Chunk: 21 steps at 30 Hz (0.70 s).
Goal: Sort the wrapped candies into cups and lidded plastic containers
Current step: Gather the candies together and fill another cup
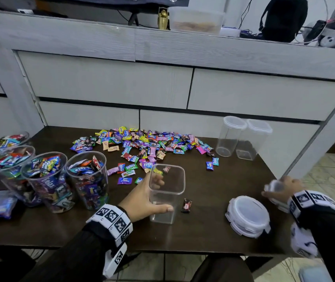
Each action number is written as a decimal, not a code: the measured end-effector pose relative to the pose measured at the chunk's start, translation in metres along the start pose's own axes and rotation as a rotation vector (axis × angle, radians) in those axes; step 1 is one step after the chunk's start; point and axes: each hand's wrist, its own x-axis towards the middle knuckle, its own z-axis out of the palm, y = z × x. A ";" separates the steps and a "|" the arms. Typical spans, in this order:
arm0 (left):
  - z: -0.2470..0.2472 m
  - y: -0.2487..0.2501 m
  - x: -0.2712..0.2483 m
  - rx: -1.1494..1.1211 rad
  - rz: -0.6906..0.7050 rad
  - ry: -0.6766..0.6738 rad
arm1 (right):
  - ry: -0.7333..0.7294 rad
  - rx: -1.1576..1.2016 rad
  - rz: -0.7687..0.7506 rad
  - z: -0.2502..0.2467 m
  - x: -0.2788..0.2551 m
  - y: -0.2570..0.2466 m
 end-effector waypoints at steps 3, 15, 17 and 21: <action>0.000 -0.005 -0.002 -0.047 0.004 -0.010 | -0.019 0.008 0.030 0.022 0.005 0.013; -0.015 -0.005 0.001 -0.120 -0.095 0.244 | -0.025 0.096 0.001 0.016 0.007 0.013; -0.022 -0.008 0.013 0.073 -0.162 0.410 | 0.053 0.061 -0.098 -0.004 0.007 0.000; -0.034 -0.010 0.032 0.472 -0.383 0.383 | 0.082 0.080 -0.424 -0.032 -0.018 -0.062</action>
